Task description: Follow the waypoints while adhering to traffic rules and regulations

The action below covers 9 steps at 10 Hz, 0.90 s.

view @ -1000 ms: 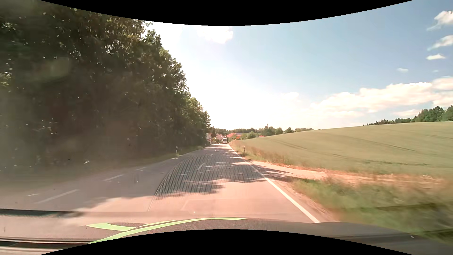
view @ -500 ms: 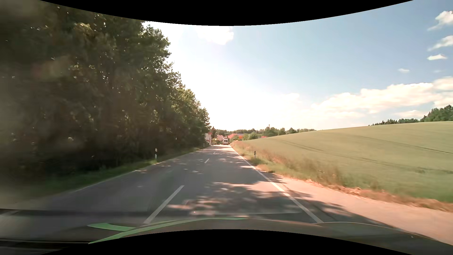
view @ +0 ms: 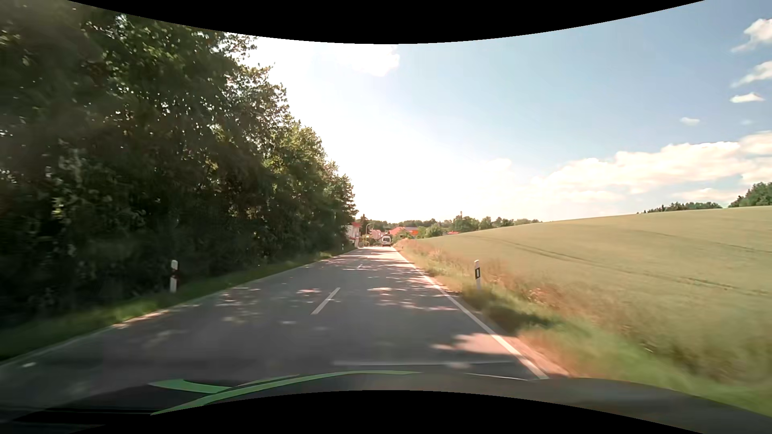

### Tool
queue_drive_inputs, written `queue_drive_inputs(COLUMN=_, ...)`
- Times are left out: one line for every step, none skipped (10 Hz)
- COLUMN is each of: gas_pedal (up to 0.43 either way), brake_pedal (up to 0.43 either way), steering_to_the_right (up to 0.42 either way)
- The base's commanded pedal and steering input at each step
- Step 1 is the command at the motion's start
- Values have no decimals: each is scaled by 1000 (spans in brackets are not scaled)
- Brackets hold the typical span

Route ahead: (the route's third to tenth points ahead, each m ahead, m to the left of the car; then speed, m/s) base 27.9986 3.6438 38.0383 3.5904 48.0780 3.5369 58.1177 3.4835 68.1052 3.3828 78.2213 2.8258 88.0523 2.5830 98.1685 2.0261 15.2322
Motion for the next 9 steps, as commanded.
queue_drive_inputs(gas_pedal=0, brake_pedal=207, steering_to_the_right=1)
queue_drive_inputs(gas_pedal=0, brake_pedal=201, steering_to_the_right=1)
queue_drive_inputs(gas_pedal=0, brake_pedal=201, steering_to_the_right=1)
queue_drive_inputs(gas_pedal=0, brake_pedal=195, steering_to_the_right=2)
queue_drive_inputs(gas_pedal=0, brake_pedal=189, steering_to_the_right=4)
queue_drive_inputs(gas_pedal=0, brake_pedal=183, steering_to_the_right=6)
queue_drive_inputs(gas_pedal=0, brake_pedal=171, steering_to_the_right=7)
queue_drive_inputs(gas_pedal=0, brake_pedal=159, steering_to_the_right=7)
queue_drive_inputs(gas_pedal=0, brake_pedal=159, steering_to_the_right=7)
